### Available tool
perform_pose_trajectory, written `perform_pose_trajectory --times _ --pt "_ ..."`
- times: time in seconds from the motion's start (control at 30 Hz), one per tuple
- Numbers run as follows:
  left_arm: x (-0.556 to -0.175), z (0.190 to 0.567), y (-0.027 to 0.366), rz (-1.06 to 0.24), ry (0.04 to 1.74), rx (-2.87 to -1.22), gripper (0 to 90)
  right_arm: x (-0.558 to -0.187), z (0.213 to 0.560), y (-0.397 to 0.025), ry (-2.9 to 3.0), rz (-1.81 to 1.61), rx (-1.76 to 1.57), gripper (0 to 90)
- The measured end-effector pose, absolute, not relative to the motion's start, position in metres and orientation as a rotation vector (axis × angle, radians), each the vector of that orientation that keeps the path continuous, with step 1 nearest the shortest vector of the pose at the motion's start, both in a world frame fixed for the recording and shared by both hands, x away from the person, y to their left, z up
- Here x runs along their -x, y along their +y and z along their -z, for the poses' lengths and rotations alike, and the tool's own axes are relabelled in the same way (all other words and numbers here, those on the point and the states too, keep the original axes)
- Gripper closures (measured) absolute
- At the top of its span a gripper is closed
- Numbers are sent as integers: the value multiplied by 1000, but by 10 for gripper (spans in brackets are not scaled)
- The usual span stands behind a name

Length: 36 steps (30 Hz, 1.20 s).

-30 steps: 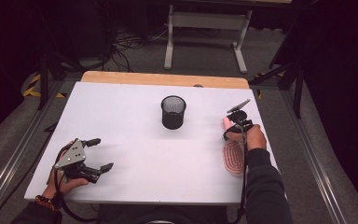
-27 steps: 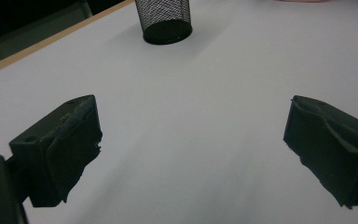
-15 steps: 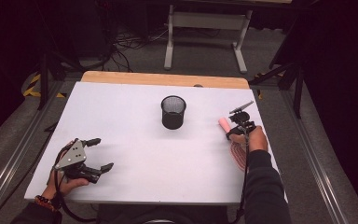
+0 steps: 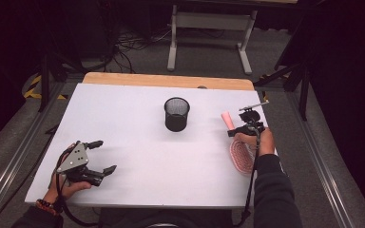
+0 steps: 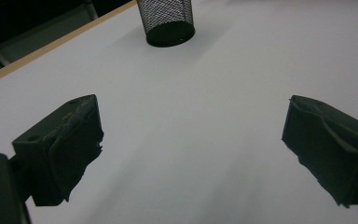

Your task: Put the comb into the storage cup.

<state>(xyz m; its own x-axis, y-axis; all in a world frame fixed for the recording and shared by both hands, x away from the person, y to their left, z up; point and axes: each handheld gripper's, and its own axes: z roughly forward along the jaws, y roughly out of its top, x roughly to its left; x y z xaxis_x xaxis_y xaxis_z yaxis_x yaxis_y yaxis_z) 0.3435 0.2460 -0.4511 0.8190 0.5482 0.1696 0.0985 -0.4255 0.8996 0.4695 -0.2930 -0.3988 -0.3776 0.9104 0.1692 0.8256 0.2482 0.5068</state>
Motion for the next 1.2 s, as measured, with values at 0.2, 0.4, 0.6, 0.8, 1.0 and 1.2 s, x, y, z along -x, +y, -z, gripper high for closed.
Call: perform_pose_trajectory --times 0.2,0.4,0.6,0.8,1.0,1.2 --pt "-338 449 236 -634 443 -2002 76 -458 376 -282 2390 -1004 -1556 699" --pt "-331 450 220 -694 376 -2054 95 -446 355 -249 2472 -1129 -1387 700" --pt "-330 449 212 -725 335 -2063 92 -440 345 -225 2504 -1187 -1278 700" --pt "-330 443 194 -844 211 -2097 119 -438 334 -186 2553 -1294 -1153 699" --pt "-334 438 160 -1032 5 -2136 144 -445 328 -161 2608 -1301 -1106 699" --pt "-341 449 126 -1158 -116 -2152 201 -452 326 -133 2669 -1275 -1064 699"
